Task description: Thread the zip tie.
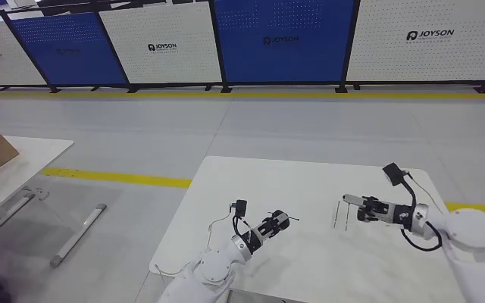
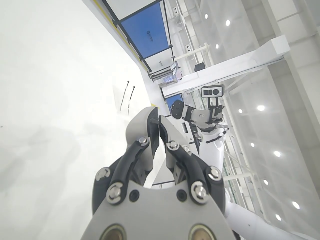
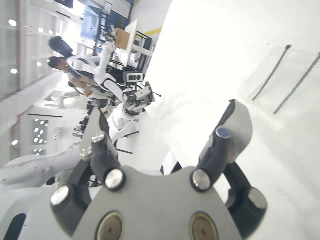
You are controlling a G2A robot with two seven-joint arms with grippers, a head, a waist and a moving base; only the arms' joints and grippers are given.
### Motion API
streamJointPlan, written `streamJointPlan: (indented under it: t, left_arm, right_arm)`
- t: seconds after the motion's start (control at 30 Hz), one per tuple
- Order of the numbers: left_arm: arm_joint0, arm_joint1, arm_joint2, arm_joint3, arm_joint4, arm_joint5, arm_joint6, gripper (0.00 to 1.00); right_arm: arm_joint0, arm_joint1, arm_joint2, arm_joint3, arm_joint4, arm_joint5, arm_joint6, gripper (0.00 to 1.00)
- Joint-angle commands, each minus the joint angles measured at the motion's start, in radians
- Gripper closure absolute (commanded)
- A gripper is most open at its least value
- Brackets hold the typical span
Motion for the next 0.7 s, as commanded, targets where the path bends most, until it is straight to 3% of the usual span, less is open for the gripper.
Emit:
streamJointPlan:
  t: [0.0,0.17,0.6,0.67]
  left_arm:
    - [0.0,0.0,0.0,0.0,0.0,0.0,0.0,1.0]
    - [0.0,0.0,0.0,0.0,0.0,0.0,0.0,1.0]
    - [0.0,0.0,0.0,0.0,0.0,0.0,0.0,1.0]
    - [0.0,0.0,0.0,0.0,0.0,0.0,0.0,1.0]
  right_arm:
    - [0.043,-0.006,-0.038,0.026,-0.027,0.026,0.011,0.0]
    - [0.136,-0.031,-0.16,0.1,-0.139,0.047,-0.027,0.0]
    - [0.135,-0.031,-0.16,0.098,-0.14,0.045,-0.033,0.0]
    - [0.135,-0.027,-0.165,0.076,-0.188,0.029,-0.028,0.0]
